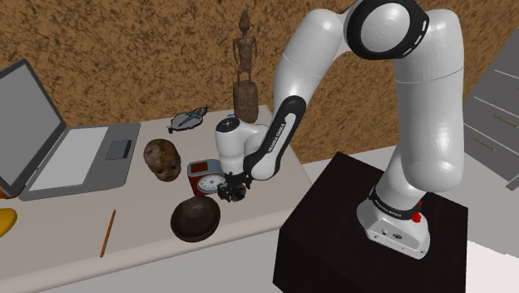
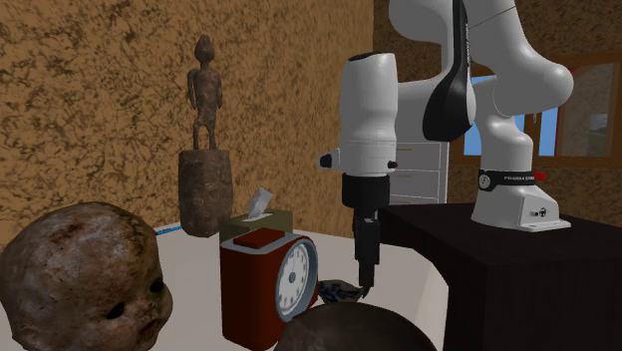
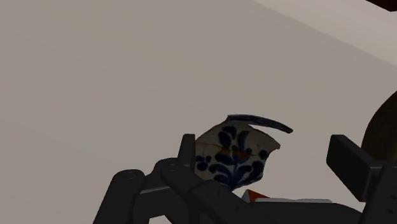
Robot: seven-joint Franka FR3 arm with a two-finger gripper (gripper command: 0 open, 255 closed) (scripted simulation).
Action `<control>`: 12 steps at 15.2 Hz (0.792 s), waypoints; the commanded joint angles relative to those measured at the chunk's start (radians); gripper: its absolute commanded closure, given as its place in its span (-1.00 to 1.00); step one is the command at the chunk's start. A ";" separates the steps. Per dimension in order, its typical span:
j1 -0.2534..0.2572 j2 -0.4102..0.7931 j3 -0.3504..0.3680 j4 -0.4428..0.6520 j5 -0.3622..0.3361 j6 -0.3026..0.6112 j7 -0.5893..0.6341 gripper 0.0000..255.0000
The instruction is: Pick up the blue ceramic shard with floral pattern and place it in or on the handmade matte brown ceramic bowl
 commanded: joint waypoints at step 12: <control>0.003 0.006 -0.003 0.003 -0.003 0.003 0.003 1.00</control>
